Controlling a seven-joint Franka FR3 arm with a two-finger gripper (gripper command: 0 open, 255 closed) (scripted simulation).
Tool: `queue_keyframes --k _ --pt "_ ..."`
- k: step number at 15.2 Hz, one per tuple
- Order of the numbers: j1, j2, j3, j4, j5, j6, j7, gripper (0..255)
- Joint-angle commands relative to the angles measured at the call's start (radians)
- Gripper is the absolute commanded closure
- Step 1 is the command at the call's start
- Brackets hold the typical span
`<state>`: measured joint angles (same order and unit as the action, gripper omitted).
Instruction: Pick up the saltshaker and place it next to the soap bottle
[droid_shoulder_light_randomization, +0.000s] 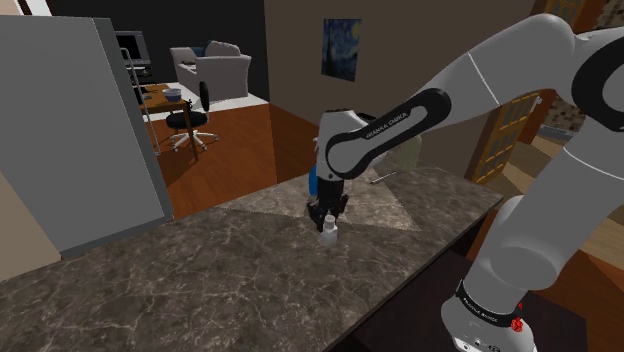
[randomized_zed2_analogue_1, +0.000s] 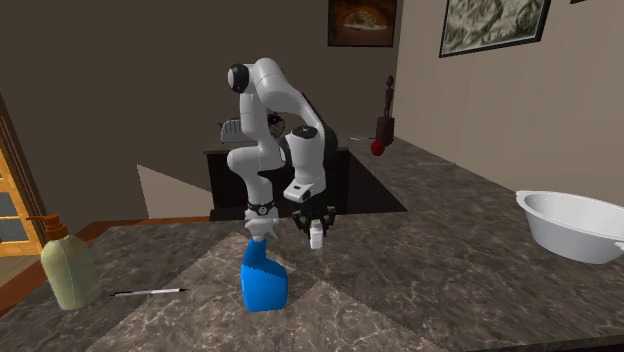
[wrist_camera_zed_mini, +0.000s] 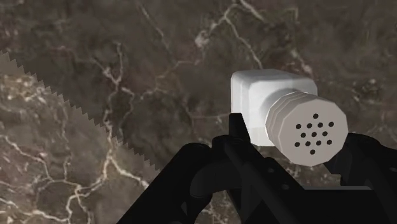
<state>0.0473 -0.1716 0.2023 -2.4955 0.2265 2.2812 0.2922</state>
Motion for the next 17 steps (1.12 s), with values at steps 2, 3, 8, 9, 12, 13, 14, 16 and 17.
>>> queue_keyframes --k 2,3,8,9,12,13,14,16,17 --pt "-0.001 -0.025 -0.003 0.017 -0.002 -0.042 0.003 255" --pt "-0.002 -0.034 -0.004 0.023 -0.003 -0.057 0.005 255" --pt "-0.003 -0.073 -0.008 0.057 -0.007 -0.130 0.012 255" --pt "-0.004 -0.080 -0.009 0.065 -0.008 -0.145 0.014 255" --pt "-0.005 -0.100 -0.012 0.089 -0.010 -0.188 0.018 255" --pt "-0.005 -0.106 -0.013 0.097 -0.011 -0.203 0.020 255" --pt "-0.005 -0.112 -0.014 0.105 -0.012 -0.217 0.021 255" --pt "-0.006 -0.123 -0.016 0.123 -0.014 -0.245 0.025 255" --pt "-0.006 -0.128 -0.017 0.132 -0.015 -0.259 0.026 255"
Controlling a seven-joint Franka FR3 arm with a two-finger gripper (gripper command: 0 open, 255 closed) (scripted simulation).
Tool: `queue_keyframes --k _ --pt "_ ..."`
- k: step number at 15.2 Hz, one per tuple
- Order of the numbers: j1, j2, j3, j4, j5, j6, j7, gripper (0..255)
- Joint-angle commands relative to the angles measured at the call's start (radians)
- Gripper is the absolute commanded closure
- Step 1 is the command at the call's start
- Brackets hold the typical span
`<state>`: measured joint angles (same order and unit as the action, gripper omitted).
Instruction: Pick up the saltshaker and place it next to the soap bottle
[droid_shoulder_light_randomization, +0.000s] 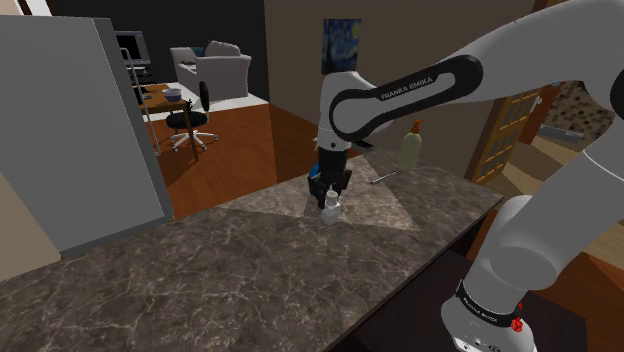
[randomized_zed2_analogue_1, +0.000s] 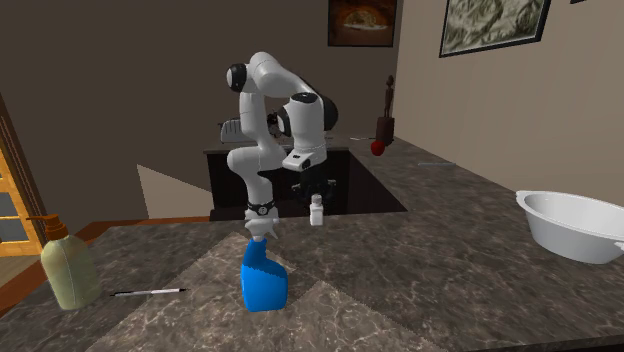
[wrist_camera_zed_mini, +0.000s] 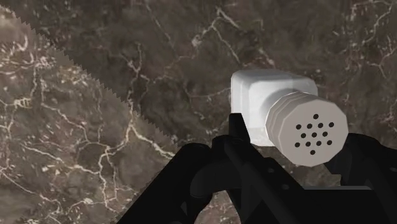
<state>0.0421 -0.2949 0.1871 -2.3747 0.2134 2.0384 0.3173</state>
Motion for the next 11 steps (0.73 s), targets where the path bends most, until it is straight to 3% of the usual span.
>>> queue_keyframes --k 1,11 --pt "-0.001 -0.010 -0.003 0.021 -0.003 -0.031 0.003 255" --pt "-0.005 -0.044 -0.012 0.125 -0.011 -0.169 0.018 255"
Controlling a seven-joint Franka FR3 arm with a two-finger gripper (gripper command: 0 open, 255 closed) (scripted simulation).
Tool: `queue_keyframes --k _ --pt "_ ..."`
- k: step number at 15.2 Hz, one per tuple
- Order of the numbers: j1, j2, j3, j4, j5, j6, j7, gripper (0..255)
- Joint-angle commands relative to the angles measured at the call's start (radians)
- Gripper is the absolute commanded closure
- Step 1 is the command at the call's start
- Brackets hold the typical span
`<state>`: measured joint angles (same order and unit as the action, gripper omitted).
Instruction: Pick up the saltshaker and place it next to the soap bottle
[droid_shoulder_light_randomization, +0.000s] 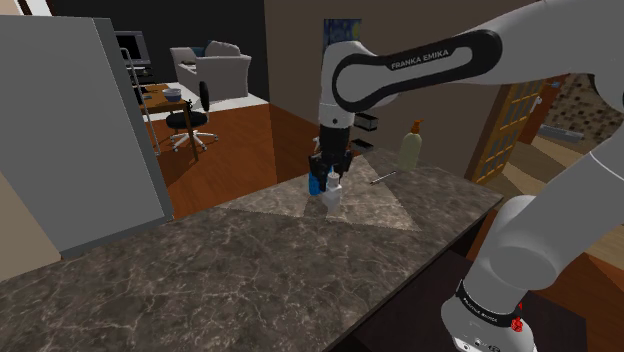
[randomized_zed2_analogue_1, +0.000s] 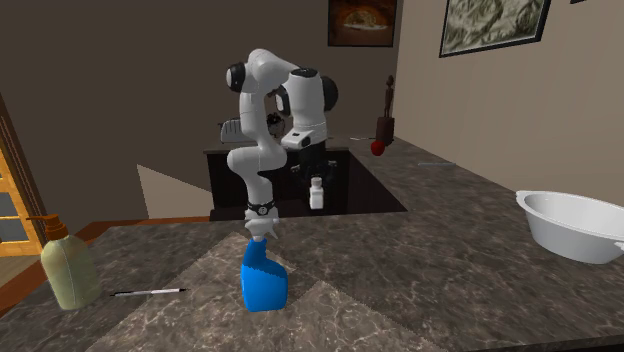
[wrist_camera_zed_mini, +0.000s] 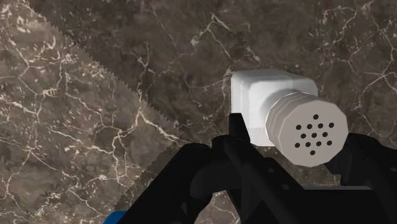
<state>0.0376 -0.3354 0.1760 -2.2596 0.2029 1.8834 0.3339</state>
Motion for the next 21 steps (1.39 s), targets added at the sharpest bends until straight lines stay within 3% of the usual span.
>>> queue_keyframes --k 1,21 --pt "0.000 -0.006 -0.002 0.022 -0.001 -0.028 0.003 255" --pt "-0.006 -0.001 -0.016 0.294 -0.016 -0.294 0.038 255"
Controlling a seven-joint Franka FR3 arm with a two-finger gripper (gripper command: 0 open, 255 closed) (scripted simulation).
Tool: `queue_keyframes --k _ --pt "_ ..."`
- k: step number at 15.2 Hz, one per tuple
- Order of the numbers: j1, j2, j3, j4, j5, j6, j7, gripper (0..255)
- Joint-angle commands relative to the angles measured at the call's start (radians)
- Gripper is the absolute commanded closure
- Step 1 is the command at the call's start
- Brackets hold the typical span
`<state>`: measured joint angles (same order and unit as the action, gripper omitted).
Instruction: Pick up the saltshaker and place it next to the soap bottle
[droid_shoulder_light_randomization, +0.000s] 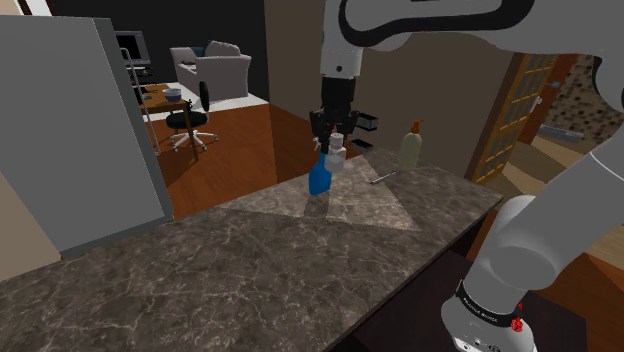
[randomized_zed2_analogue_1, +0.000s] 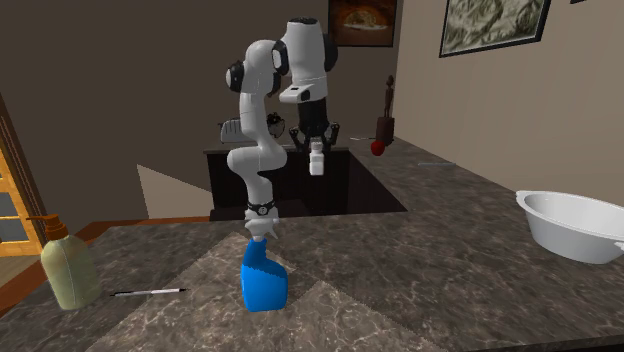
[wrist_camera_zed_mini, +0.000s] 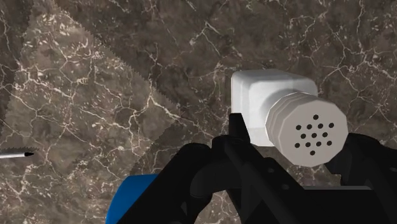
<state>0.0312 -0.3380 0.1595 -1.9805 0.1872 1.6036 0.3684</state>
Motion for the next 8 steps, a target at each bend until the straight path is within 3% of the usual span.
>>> queue_keyframes --k 1,8 --pt "0.000 0.004 0.000 0.031 -0.001 -0.027 0.005 255" --pt "-0.001 0.025 -0.003 0.138 -0.004 -0.113 0.018 255"
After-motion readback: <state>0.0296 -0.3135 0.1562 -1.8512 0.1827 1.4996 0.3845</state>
